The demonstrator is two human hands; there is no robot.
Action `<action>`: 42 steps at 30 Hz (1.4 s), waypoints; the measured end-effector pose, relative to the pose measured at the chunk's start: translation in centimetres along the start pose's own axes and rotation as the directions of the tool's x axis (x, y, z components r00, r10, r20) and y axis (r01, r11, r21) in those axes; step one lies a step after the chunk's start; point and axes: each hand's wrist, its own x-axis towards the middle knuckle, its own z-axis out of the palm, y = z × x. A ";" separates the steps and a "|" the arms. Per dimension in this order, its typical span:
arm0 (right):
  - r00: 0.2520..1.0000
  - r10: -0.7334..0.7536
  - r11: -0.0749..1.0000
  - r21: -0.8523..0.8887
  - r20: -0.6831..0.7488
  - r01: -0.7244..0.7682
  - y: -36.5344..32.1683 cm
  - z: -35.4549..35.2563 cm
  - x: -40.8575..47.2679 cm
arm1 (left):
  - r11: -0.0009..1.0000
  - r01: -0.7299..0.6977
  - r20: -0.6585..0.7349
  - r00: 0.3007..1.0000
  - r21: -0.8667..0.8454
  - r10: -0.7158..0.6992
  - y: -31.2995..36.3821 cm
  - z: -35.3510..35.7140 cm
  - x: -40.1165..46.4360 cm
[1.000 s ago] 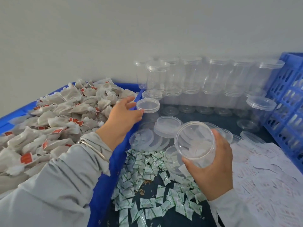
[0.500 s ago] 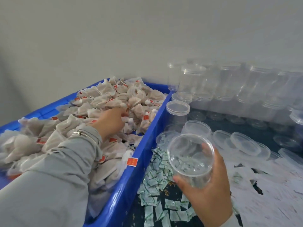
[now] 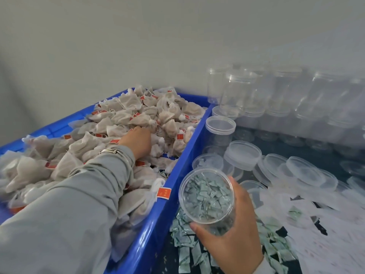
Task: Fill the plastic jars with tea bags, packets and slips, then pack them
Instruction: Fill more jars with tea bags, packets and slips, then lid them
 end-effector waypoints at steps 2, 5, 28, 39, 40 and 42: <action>1.000 0.002 1.000 -0.013 -0.004 -0.002 0.2 -0.1 0.0 | 1.000 -0.008 -0.003 1.000 -0.004 0.008 -0.1 0.0 0.1; 1.000 0.029 0.999 -0.013 -0.001 -0.029 0.5 -0.1 0.0 | 0.999 -0.010 -0.008 1.000 -0.035 0.010 -0.1 -0.3 0.2; 0.963 0.245 0.962 0.155 -0.115 -0.226 1.7 0.1 0.4 | 0.140 -0.050 0.040 0.818 -0.989 0.574 8.6 -6.7 -8.5; 0.977 0.201 0.980 0.006 -0.067 -0.201 1.0 -0.3 0.5 | 0.404 -0.206 0.059 0.831 -0.891 0.552 8.9 -6.6 -9.1; 0.977 0.207 0.978 0.012 -0.057 -0.207 1.0 -0.3 0.5 | 0.409 -0.214 0.047 0.839 -0.887 0.542 8.9 -6.6 -9.0; 0.975 0.216 0.976 0.006 -0.049 -0.216 1.1 -0.4 0.5 | 0.407 -0.219 0.027 0.854 -0.887 0.519 8.9 -6.7 -9.0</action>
